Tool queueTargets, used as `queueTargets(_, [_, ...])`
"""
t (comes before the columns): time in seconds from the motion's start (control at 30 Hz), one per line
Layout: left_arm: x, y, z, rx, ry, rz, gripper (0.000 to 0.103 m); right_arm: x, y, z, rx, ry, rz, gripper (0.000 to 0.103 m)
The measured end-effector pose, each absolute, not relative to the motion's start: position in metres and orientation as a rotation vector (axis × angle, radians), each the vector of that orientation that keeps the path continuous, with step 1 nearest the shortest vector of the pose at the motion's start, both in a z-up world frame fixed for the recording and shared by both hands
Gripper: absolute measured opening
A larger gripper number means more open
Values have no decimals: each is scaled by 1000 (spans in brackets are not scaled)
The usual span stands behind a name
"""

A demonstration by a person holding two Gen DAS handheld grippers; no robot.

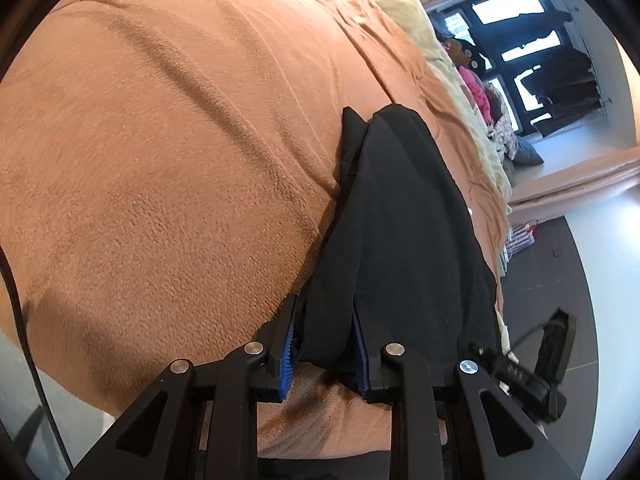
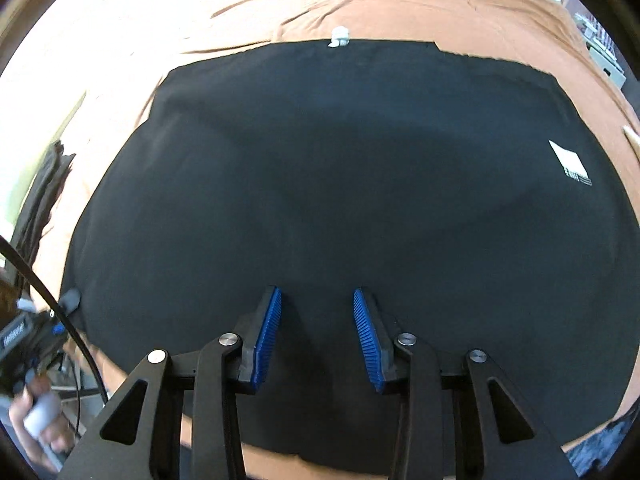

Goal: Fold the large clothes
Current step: 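Grasp the folded black shirt edge with both grippers side by side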

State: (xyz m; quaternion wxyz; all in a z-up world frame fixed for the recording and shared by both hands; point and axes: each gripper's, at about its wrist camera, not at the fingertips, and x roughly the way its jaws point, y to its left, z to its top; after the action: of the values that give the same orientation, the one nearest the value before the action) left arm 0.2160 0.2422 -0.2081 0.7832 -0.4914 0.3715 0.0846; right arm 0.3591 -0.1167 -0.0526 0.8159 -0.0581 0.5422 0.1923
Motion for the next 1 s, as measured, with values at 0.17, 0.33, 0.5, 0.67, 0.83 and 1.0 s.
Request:
queueTargets(0.17, [216, 241, -206, -1063, 814, 205, 25, 408, -95, -72, -128, 1145, 396, 35])
queueTargets(0.33, [216, 243, -205, -1079, 824, 211, 25, 452, -83, -97, -113, 1140, 397, 35])
queueTargets(0.5, [215, 246, -208, -1138, 826, 229, 25, 497, -69, -128, -71, 1125, 394, 32])
queueTargets(0.67, [216, 248, -209, -1162, 839, 249, 25, 541, -60, -160, -41, 1099, 402, 30])
queueTargets(0.83, [220, 248, -210, -1169, 852, 262, 25, 587, -55, -194, -1, 1090, 405, 29])
queueTargets(1.0, [222, 246, -209, -1165, 851, 274, 25, 633, -49, -235, 23, 1073, 390, 18])
